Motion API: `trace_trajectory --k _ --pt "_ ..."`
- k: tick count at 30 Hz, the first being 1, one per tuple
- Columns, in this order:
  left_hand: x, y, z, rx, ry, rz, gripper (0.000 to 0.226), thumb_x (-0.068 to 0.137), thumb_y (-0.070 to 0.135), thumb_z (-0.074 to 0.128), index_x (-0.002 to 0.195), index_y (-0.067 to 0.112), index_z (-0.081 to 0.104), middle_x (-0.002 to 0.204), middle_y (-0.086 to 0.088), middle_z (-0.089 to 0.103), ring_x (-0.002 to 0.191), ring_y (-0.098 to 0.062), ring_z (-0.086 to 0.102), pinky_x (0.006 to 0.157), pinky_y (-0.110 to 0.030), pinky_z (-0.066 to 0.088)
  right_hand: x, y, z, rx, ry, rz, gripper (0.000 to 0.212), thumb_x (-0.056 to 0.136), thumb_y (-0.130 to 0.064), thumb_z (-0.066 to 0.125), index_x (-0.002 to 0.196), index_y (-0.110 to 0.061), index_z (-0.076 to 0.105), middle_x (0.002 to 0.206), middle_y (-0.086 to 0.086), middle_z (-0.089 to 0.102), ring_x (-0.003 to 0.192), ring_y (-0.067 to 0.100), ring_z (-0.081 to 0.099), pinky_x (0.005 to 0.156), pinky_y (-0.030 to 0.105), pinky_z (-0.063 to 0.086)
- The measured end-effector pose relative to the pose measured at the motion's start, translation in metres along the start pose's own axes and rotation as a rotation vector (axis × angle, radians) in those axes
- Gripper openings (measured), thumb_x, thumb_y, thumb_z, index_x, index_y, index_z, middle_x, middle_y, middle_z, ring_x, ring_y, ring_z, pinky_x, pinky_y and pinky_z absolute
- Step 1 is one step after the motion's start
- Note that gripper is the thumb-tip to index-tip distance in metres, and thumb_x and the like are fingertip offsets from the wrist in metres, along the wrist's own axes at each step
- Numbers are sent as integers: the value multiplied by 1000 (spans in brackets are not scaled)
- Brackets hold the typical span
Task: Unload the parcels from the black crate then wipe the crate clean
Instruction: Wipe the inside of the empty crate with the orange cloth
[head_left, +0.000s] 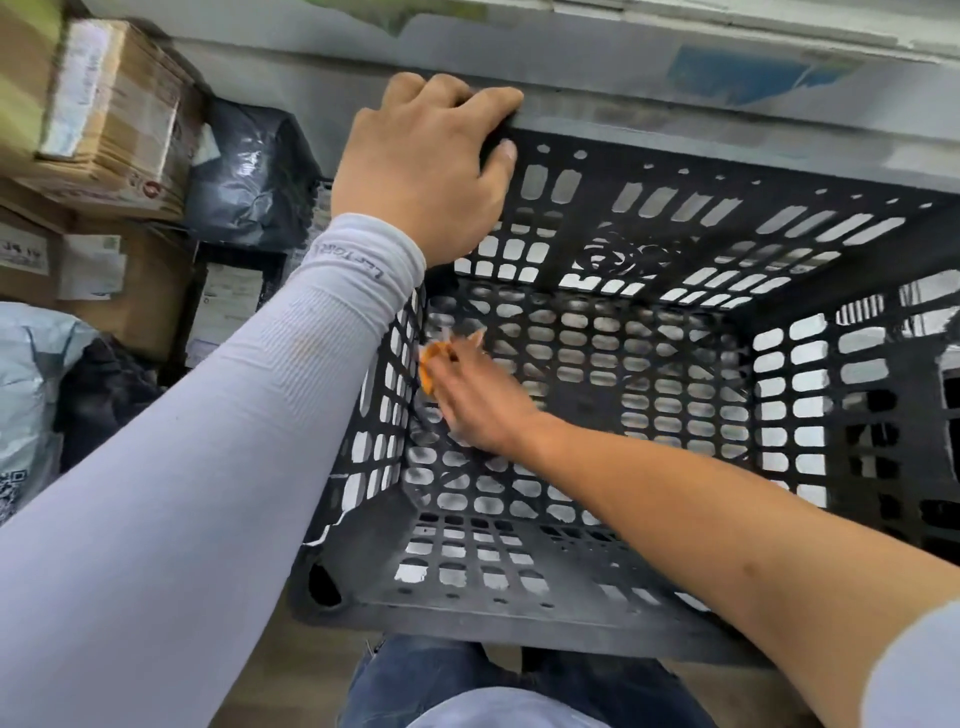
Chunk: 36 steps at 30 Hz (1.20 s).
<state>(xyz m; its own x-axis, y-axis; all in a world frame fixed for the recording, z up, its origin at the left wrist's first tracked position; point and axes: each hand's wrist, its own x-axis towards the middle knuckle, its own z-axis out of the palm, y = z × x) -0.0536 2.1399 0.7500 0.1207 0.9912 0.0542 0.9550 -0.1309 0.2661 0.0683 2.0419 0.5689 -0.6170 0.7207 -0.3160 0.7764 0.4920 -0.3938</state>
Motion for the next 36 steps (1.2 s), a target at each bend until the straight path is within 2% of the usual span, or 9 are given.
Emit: trace_trajectory --k 2,5,8,12,18,23,27,32,36 --pt "0 0 0 3 -2 -4 51 105 49 36 154 37 41 151 0 50 143 -28 36 110 -51 36 4 -8 7 -119 -28 -74 48 98 -18 48 142 1 40 144 27 42 116 39 57 94 49 56" --pt "0 0 0 -1 1 -4 50 104 49 36 153 37 42 150 0 51 142 -28 37 109 -50 36 1 8 9 -169 -35 -110 52 105 -31 21 142 -3 45 145 24 44 113 39 59 85 51 59" --pt "1 1 0 7 5 1 51 104 48 36 153 37 41 150 0 51 142 -29 37 109 -51 36 -7 31 2 -136 -97 -93 100 92 -70 -19 150 -16 41 151 15 43 126 42 52 96 58 51" --pt "1 1 0 0 10 0 51 104 49 37 153 37 42 151 -1 51 142 -30 37 111 -52 36 -25 38 -14 -212 -200 -187 40 107 -35 25 135 -16 46 150 16 34 110 44 54 82 55 55" --pt "0 1 1 0 21 4 51 104 49 38 153 37 43 151 -3 51 142 -32 37 112 -54 37 -51 62 -27 -257 -146 -118 42 108 -45 37 142 -21 45 149 15 40 122 41 53 83 49 50" --pt "3 -2 4 -1 22 0 52 102 50 39 153 38 44 149 -5 52 140 -35 38 112 -54 38 -100 126 -59 -298 -145 83 54 101 -40 36 152 -20 34 165 17 21 142 46 38 87 53 59" --pt "2 -2 4 1 22 -4 52 102 50 40 152 38 44 149 -5 52 140 -35 38 112 -55 38 -136 190 -72 -370 -118 366 68 94 -22 71 151 -24 32 154 19 29 129 46 48 86 60 59" --pt "1 -2 4 5 21 -3 52 103 50 40 153 38 43 149 -4 52 141 -35 38 112 -54 38 -150 219 -67 -365 29 597 41 99 -10 56 139 -13 45 158 21 24 122 53 47 85 59 53" --pt "1 -1 3 0 15 -1 52 103 50 39 153 38 43 149 -5 52 141 -34 37 112 -54 38 -135 202 -56 -117 194 748 33 92 -12 67 121 -6 53 139 28 40 111 53 54 90 53 49"
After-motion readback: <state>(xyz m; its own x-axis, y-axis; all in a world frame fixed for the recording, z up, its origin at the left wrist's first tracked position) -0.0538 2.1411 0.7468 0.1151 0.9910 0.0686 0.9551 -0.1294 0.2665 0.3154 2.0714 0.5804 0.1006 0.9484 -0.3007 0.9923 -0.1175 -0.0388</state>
